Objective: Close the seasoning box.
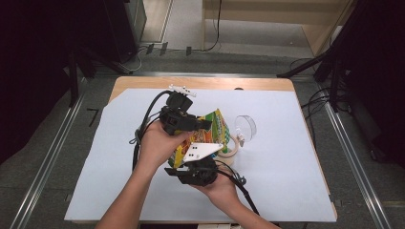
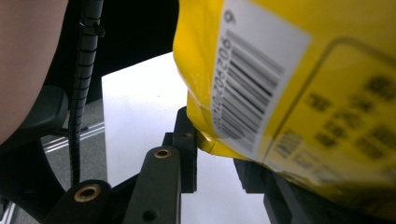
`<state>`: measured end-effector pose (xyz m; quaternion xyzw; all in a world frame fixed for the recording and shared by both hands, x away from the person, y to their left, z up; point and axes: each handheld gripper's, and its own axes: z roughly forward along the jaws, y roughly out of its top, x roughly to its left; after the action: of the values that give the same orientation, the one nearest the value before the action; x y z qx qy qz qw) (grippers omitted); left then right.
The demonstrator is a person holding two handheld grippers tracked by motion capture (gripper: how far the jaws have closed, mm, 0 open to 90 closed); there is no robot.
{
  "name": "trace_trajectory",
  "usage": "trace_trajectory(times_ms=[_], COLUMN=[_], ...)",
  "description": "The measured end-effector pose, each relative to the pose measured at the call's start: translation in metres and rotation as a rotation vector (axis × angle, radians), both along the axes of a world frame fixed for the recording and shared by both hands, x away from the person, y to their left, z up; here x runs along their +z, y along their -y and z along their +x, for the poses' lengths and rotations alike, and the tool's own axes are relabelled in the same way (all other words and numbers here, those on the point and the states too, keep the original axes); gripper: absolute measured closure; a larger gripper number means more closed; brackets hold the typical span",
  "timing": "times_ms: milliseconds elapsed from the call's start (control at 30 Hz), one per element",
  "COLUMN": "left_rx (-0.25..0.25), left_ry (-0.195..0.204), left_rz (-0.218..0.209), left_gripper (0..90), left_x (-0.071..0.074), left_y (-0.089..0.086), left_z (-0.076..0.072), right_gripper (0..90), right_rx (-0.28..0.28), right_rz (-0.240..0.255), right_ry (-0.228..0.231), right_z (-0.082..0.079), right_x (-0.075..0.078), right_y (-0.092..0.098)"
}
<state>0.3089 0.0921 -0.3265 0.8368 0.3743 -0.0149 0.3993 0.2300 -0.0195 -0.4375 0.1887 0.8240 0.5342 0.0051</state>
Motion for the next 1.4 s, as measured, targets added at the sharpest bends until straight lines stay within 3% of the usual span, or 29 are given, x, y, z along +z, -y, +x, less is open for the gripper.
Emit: trace_trajectory(times_ms=[300,600,733,1000,1400], left_rx=[-0.013,-0.018,-0.02,-0.03,-0.037], left_ry=[0.008,-0.015,-0.01,-0.006,-0.003], left_rz=[0.006,0.018,0.019,-0.008,0.006], left_gripper=[80.1,80.0,79.9,79.8,79.8], left_x=[0.0,0.002,-0.001,0.002,0.0], left_y=[0.006,0.011,0.01,0.006,0.009], left_z=[0.002,0.016,0.017,0.017,0.018], right_gripper=[73.5,73.5,73.6,73.4,73.3], right_rx=[-0.017,-0.027,-0.025,-0.054,-0.077], right_rz=[0.0,0.005,-0.004,-0.011,-0.018], right_ry=[-0.004,-0.028,-0.05,-0.031,-0.054], right_z=[0.002,0.011,0.014,0.011,0.012], right_x=[-0.001,0.002,0.0,0.004,0.003], right_y=[0.004,0.007,0.006,0.003,0.001])
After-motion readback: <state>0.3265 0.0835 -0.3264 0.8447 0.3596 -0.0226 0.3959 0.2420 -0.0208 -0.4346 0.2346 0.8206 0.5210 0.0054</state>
